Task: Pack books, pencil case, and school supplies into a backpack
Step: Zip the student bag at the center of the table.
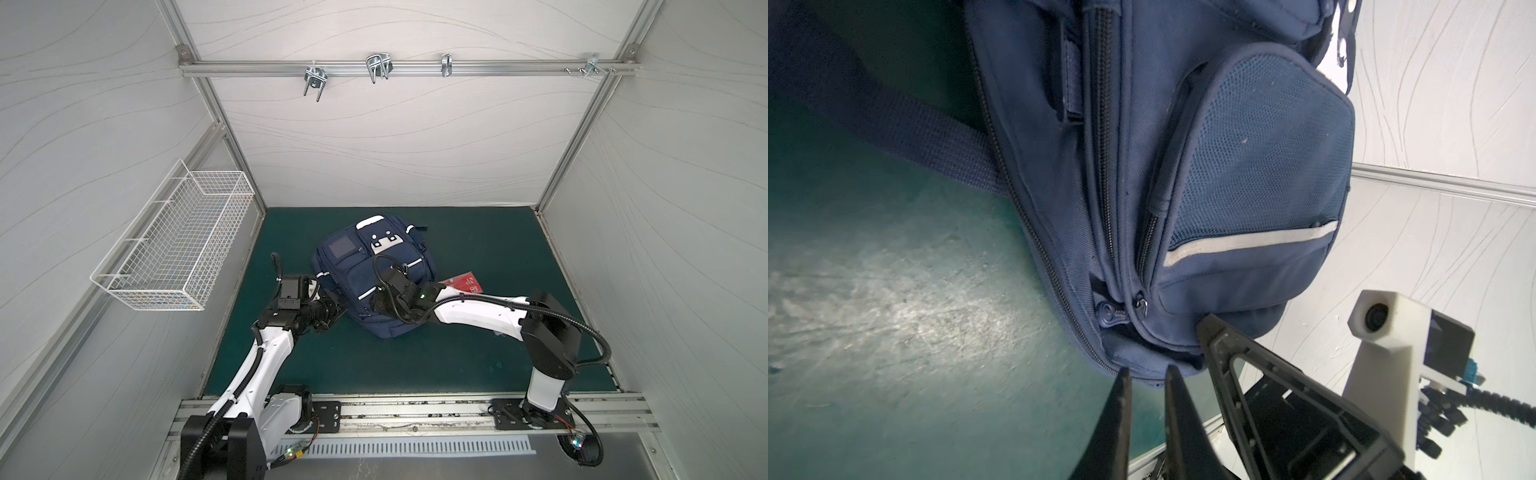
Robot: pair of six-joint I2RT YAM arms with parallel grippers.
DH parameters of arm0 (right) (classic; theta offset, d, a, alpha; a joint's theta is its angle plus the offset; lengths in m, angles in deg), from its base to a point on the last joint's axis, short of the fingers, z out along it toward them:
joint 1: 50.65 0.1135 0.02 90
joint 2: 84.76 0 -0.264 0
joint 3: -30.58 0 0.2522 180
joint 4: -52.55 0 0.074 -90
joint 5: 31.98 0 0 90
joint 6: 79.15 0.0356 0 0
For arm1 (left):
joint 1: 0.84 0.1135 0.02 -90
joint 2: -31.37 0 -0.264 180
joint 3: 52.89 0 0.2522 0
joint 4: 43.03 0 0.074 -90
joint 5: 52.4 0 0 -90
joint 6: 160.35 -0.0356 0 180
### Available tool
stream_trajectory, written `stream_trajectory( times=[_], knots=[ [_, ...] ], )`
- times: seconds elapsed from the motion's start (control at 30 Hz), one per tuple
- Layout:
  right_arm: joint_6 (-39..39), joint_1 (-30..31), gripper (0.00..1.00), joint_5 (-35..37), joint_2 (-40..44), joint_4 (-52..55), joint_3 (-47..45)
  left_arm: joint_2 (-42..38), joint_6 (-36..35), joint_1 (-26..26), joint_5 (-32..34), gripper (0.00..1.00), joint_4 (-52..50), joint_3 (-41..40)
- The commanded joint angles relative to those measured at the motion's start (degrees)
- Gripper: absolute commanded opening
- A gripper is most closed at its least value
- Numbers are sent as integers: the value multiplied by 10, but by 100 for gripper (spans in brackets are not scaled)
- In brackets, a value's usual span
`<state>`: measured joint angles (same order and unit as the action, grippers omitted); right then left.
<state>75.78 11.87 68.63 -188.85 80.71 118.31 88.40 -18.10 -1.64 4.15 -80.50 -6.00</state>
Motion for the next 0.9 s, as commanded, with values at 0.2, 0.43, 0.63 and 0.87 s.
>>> stream_trajectory(
  times=[0.2, 0.43, 0.63, 0.87],
  knots=[
    [38, -5, 58, -6, -9, -10, -8, -6, 0, 11, -20, 17, 21, -4],
    [13, -57, 31, -62, -41, -36, 28, -8, -43, 12, -17, 17, -16, 2],
    [-16, -71, 0, -102, -30, -51, 47, 2, -60, 12, -13, 29, -27, 16],
    [-8, -85, 0, -164, 24, -77, 41, 41, 58, 12, -53, 38, 142, -14]
  ],
)
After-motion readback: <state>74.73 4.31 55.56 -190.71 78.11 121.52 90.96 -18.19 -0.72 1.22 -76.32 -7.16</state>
